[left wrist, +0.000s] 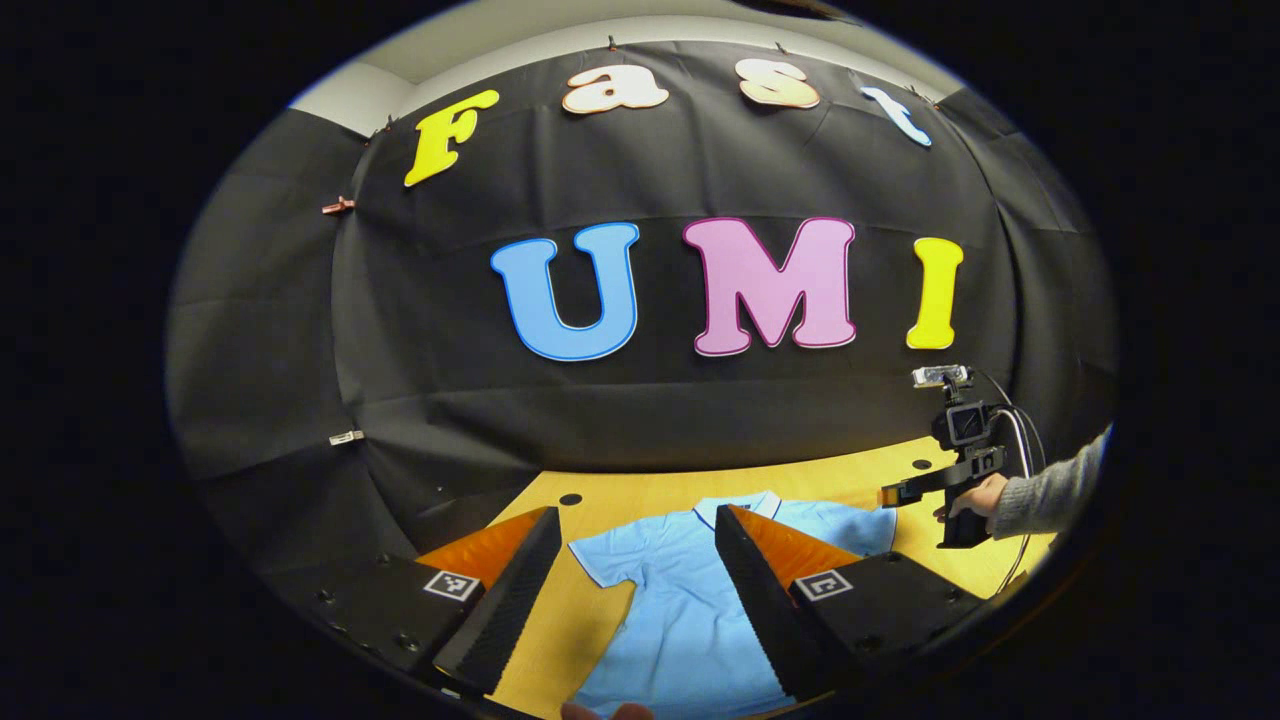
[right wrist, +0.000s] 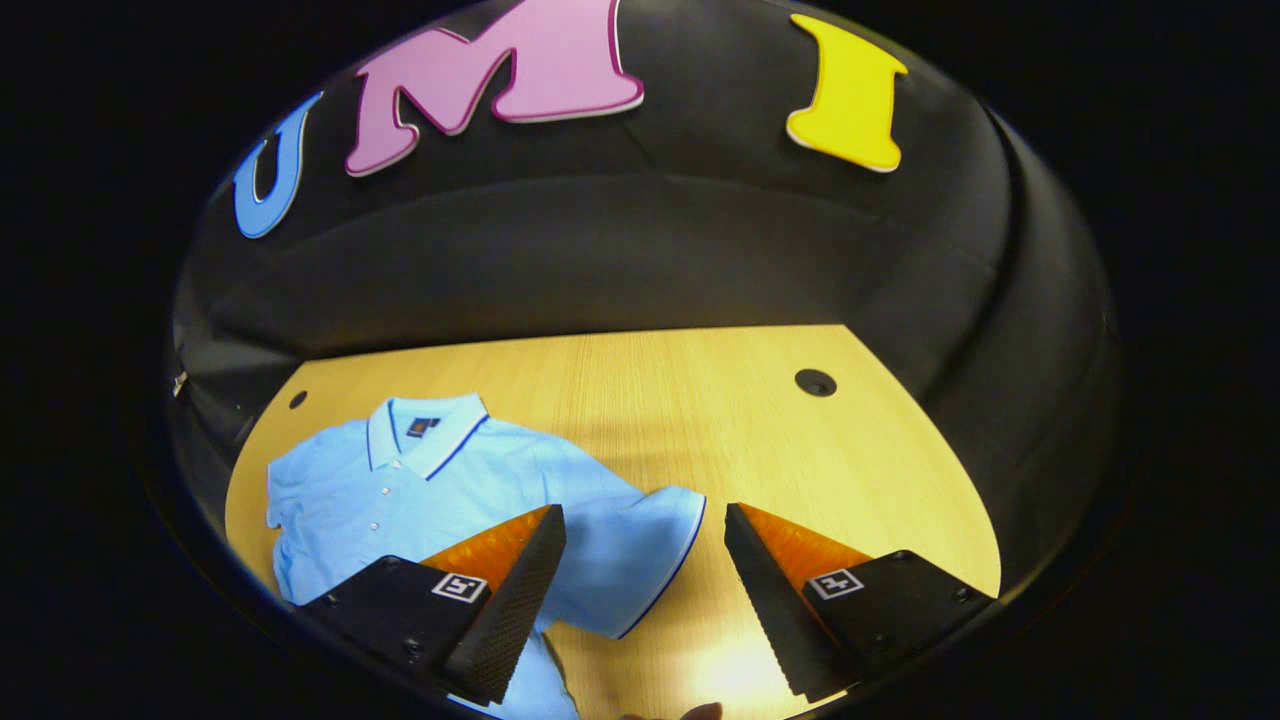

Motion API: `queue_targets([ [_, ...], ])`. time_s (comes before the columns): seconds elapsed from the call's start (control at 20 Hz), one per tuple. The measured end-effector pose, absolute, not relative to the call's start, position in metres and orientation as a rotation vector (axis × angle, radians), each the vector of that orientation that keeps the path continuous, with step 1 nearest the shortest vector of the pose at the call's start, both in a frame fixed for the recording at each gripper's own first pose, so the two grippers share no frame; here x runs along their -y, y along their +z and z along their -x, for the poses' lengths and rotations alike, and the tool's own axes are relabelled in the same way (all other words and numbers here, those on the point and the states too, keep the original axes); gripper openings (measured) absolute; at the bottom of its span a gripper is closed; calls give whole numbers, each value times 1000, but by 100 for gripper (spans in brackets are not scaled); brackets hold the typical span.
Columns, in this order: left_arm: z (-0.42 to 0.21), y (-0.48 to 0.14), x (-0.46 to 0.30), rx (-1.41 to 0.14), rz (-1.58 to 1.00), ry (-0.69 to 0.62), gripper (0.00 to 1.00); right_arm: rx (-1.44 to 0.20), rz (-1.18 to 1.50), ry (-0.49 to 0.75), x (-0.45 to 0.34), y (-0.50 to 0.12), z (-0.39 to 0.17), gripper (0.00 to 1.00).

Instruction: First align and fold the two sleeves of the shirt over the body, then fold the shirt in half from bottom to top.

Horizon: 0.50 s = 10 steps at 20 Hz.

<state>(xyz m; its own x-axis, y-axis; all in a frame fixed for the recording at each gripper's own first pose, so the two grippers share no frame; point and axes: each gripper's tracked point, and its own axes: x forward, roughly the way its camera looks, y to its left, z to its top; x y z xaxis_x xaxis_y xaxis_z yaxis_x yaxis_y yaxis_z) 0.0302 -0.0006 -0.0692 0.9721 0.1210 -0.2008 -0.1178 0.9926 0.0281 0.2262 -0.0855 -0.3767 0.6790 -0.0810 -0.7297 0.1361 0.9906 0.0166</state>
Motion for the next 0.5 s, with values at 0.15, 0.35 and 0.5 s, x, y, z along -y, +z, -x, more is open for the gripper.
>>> queue_targets([
  [0.15,-30,-75,-6,-223,-22,144,99,-878,-71,-142,88,-411,-232,100],
  [0.35,-30,-80,-11,-237,-25,167,98,-918,-32,-176,97,-439,-235,99],
  [0.5,-27,-87,-12,-249,-21,177,99,-961,-44,-183,98,-455,-231,99],
])
